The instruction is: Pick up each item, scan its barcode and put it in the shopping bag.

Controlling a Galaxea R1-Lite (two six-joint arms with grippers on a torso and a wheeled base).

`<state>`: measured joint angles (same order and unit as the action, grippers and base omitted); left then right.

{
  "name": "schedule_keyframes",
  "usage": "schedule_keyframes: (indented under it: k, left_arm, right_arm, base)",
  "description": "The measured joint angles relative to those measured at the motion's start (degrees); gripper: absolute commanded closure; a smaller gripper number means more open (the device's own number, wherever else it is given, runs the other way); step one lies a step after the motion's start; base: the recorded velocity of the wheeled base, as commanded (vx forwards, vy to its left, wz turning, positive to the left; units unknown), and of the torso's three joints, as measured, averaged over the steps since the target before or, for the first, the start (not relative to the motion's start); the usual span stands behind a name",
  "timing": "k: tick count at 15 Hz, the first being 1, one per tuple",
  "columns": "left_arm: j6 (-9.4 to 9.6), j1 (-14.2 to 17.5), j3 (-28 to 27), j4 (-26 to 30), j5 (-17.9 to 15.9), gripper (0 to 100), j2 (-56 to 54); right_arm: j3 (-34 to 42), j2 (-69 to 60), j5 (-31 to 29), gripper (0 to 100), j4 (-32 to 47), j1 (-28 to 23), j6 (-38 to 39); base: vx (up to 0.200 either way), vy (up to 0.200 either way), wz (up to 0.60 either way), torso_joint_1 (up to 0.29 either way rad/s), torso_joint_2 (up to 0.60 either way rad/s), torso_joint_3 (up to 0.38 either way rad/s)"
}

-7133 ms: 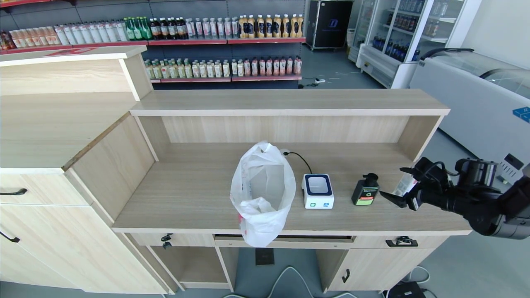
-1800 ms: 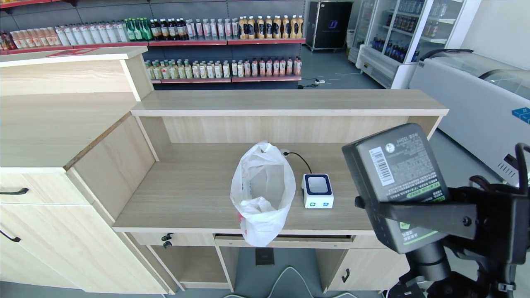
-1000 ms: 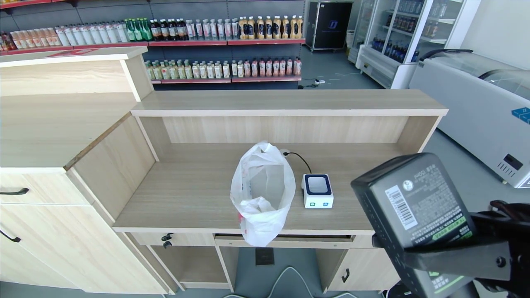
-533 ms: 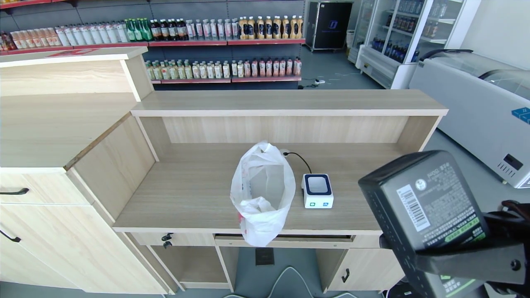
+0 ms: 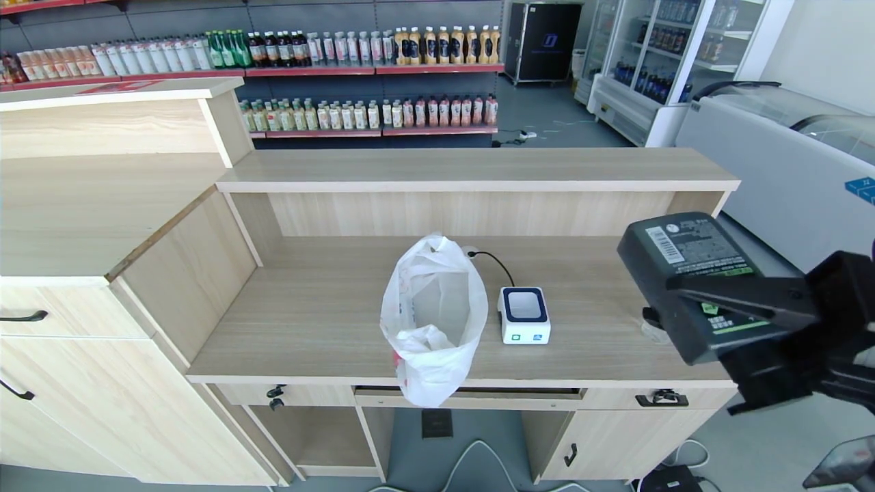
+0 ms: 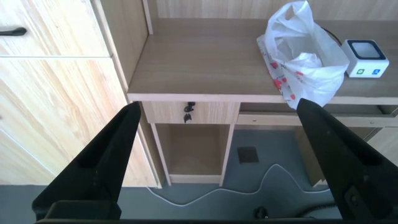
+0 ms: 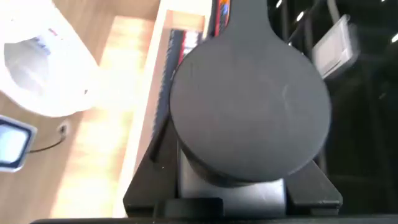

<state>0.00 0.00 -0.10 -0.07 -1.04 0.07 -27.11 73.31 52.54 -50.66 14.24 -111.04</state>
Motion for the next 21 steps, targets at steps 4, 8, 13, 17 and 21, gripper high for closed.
schedule_keyframes:
  k: [4,8,13,17,21]
  left_arm:
    - [0.0,0.0,0.0,0.0,0.0,0,0.0]
    - [0.0,0.0,0.0,0.0,0.0,0,0.0]
    - [0.0,0.0,0.0,0.0,0.0,0,0.0]
    - [0.0,0.0,0.0,0.0,0.0,0,0.0]
    - [0.0,0.0,0.0,0.0,0.0,0,0.0]
  right_arm:
    - [-1.9,-2.3,-7.6,100,18.2,-26.2,32.0]
    - [-4.1,-4.0,-4.1,100,22.7,-40.5,40.8]
    - [-4.1,-3.8,-6.8,100,22.6,-41.7,49.5]
    - [-8.0,-2.5,-29.8,100,22.9,-32.7,69.4]
    - [-16.9,8.6,-44.4,100,19.6,-17.9,102.9]
  base:
    - [0.0,0.0,0.0,0.0,0.0,0.0]
    - [0.0,0.0,0.0,0.0,0.0,0.0]
    - [0.0,0.0,0.48,0.003,0.0,0.0]
    - [0.0,0.0,0.6,0.004,0.0,0.002]
    - [0.0,0.0,0.0,0.0,0.0,0.0]
